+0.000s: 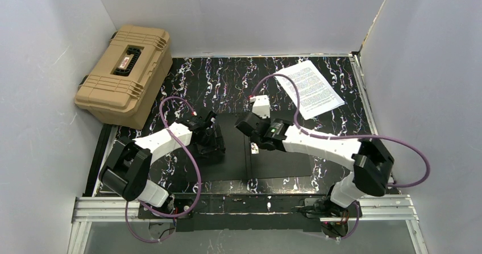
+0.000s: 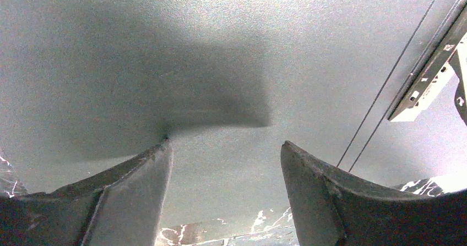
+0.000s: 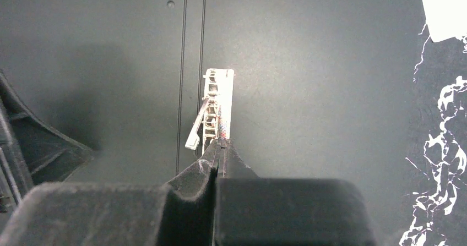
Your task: Put the files into the folder
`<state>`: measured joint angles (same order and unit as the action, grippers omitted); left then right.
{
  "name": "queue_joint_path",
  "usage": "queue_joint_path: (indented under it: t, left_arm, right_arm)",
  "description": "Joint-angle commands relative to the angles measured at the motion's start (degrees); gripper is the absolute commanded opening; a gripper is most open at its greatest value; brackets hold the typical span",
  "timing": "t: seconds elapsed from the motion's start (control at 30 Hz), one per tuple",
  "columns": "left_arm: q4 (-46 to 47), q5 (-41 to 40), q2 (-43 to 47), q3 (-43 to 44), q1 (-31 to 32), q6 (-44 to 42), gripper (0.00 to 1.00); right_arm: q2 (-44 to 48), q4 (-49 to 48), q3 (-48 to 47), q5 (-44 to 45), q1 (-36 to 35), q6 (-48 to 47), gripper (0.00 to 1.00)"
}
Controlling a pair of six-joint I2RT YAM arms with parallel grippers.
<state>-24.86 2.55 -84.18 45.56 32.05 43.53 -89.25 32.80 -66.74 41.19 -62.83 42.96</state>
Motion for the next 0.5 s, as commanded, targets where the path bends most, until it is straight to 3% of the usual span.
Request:
queue_joint_path:
  t: [0.0, 0.47]
  left_arm:
    - [-2.15, -0.41, 0.00, -2.38, 0.03, -0.45, 0.70]
    - [-1.93, -0.26, 0.95, -3.20, 0.05, -0.92, 0.70]
  right_arm:
    - [5.13, -2.11, 3.64, -4.62, 2.60, 0.21, 0.01]
    - [9.31, -20.05, 20.70, -33.32, 12.83, 7.60, 0.01]
